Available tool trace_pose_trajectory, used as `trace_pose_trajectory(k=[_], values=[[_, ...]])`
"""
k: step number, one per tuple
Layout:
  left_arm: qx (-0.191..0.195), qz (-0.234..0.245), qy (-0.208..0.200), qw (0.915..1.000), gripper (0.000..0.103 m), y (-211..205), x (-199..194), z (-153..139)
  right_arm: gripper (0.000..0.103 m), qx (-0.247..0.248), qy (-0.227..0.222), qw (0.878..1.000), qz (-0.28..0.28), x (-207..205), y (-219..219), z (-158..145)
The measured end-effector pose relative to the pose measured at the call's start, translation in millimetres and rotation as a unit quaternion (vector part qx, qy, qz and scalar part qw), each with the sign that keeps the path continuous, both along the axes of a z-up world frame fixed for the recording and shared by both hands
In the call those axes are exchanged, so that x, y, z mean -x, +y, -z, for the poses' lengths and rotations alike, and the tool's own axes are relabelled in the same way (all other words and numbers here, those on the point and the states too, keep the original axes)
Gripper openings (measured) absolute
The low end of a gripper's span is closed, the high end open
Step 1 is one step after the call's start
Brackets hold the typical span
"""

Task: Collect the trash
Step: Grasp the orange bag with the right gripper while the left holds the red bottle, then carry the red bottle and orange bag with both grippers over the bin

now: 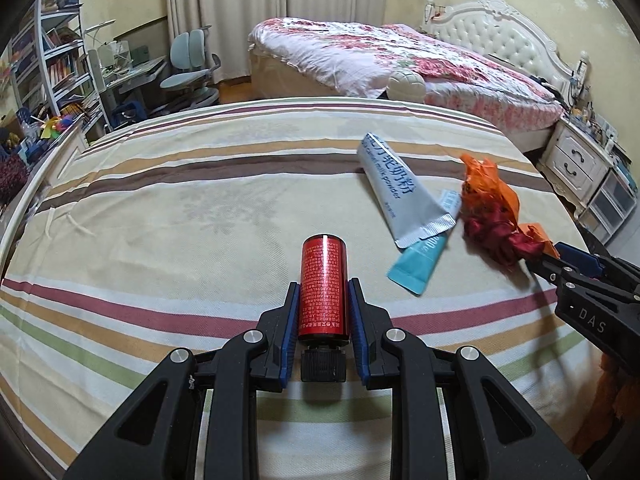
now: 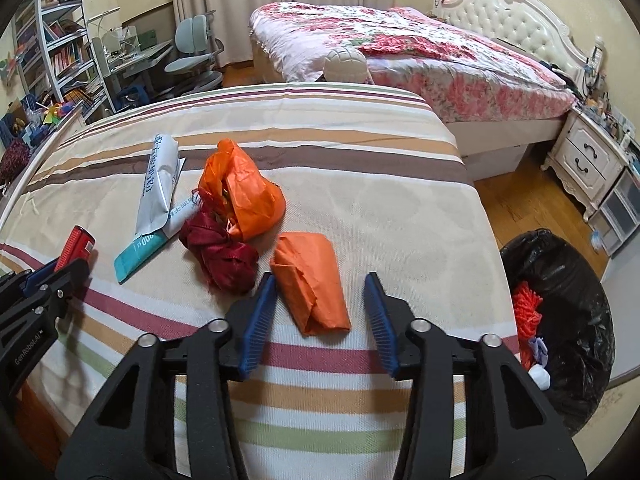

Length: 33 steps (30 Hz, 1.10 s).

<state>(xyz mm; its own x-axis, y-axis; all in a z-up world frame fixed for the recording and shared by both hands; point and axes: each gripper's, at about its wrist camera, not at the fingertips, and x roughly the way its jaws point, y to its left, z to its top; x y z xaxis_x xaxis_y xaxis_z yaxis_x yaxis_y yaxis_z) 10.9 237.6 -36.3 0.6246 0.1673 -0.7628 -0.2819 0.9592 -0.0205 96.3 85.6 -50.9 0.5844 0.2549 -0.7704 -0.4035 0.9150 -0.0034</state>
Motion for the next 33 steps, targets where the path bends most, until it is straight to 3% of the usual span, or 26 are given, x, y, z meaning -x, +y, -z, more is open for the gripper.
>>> trace_pose_trajectory(k=[1,16,33], values=[[0.001,-0.001,0.000,1.0000,0.025,1,-1,0,0.031,0.000,-0.001,1.000,-0.001,1,1,0],[0.010,0.009,-0.009,0.9999,0.025,-4,5,-5,0.030,-0.015,-0.006,1.000,0.022,16,-23,-7],[0.010,0.090,-0.040,0.9951,0.025,-78,-1,-31,0.030,-0.032,-0.034,0.994,0.096,31,-105,-25]])
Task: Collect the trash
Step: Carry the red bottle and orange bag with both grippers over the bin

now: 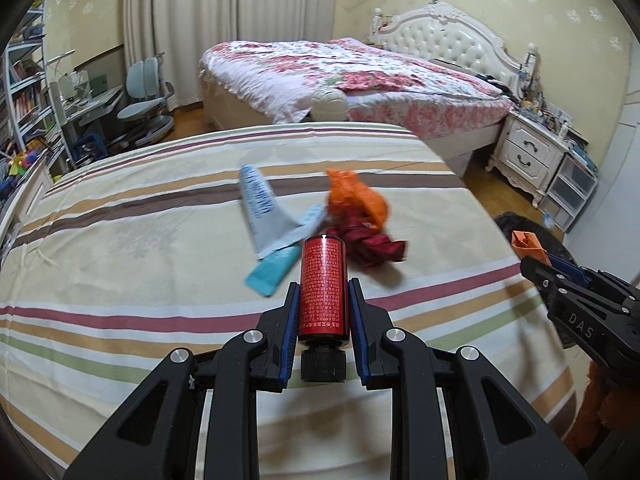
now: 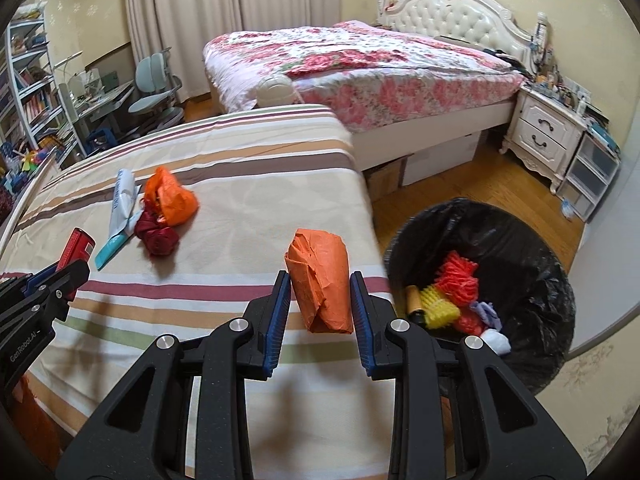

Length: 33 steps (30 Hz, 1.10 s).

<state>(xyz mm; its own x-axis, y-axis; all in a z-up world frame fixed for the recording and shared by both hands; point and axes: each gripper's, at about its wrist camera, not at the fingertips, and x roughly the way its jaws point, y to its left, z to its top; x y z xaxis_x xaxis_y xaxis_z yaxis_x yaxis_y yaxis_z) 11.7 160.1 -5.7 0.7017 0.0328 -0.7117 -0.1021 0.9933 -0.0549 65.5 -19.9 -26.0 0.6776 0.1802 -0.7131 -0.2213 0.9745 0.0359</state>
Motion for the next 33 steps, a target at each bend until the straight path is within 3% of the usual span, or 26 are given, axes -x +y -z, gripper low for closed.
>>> trace_pose_trajectory(k=[18,33], values=[[-0.012,0.118,-0.026,0.9925,0.025,-118,-48,-12,0.030,-0.004,-0.019,0.994,0.108,-13,-106,-5],[-0.033,0.158,-0.015,0.9867,0.024,-185,-77,2,0.030,-0.010,-0.019,0.988,0.153,-22,-156,2]])
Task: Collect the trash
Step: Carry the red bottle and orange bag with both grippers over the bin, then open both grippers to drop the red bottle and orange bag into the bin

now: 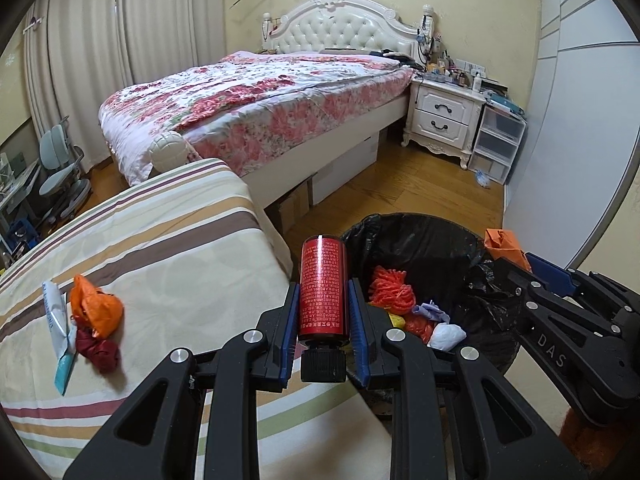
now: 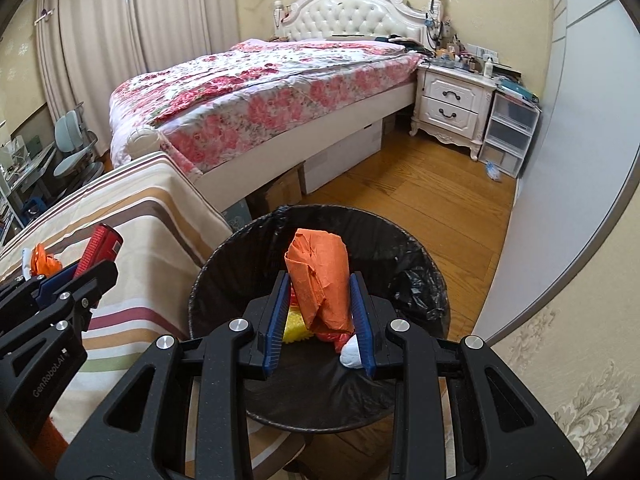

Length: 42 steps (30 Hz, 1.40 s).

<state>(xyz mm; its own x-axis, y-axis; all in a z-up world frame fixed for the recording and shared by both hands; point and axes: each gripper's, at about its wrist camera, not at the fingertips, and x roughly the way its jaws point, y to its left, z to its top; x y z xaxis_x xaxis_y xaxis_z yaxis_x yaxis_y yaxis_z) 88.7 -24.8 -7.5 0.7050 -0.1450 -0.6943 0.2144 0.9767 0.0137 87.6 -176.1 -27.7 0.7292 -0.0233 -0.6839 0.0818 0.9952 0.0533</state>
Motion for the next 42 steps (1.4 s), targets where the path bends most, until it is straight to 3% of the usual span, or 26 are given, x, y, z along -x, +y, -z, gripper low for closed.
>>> trace_pose_trajectory(k=[35,41,42], values=[[-0.027,0.019,0.020,0.9993,0.025,-38,-26,23,0.031,-0.008,0.022,0.999,0.030,-19,-21,18],[-0.023,0.014,0.015,0.9995,0.049,-36,-24,22,0.032,-0.007,0.021,0.999,0.036,-18,-24,19],[-0.023,0.012,0.013,0.9996,0.051,-36,-24,21,0.037,-0.006,0.020,0.999,0.037,-18,-24,19]])
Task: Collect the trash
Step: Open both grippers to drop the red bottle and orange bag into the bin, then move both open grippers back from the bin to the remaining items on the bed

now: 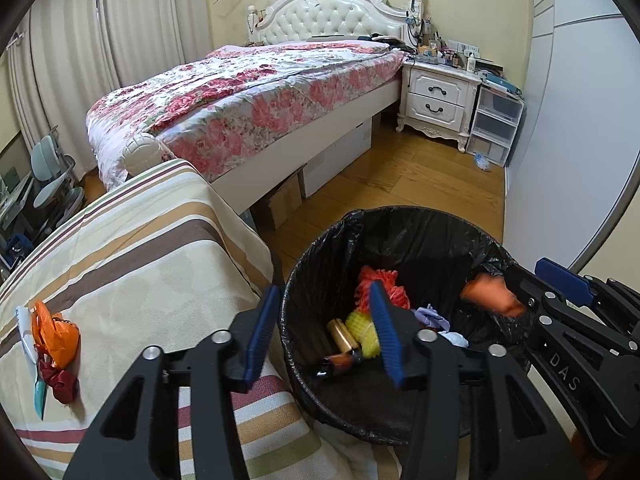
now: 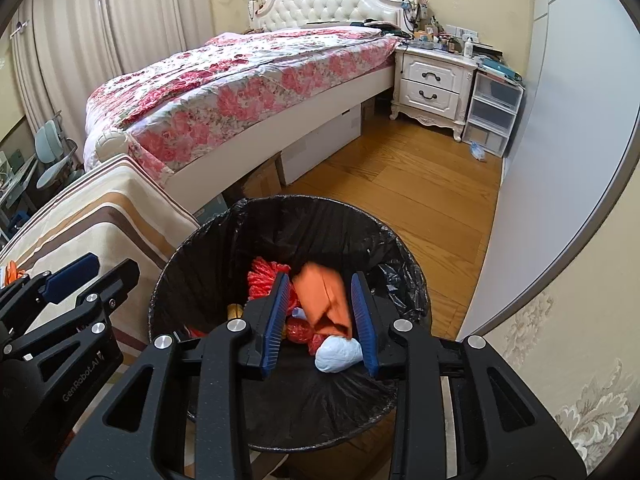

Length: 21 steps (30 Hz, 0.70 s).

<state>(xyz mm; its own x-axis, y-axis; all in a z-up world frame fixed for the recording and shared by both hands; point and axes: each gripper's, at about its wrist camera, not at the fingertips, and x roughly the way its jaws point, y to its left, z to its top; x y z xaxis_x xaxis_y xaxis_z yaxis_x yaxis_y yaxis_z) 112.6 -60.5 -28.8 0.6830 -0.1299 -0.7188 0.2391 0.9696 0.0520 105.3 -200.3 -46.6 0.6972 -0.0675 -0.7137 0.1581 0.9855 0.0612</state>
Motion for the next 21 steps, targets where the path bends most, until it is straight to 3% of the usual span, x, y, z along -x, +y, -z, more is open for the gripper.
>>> trace_pose_trajectory(k=[1,7,21], values=[[0.001,-0.001,-0.001,1.0000,0.056,1,1,-1,0.042,0.001,-0.002,1.000,0.002,1,0,-1],[0.006,-0.011,-0.006,0.9999,0.066,9,5,-5,0.044,0.002,-0.005,1.000,0.004,5,1,-3],[0.003,-0.065,-0.005,0.9979,0.070,74,32,-12,0.051,-0.009,0.002,0.999,-0.041,13,45,-4]])
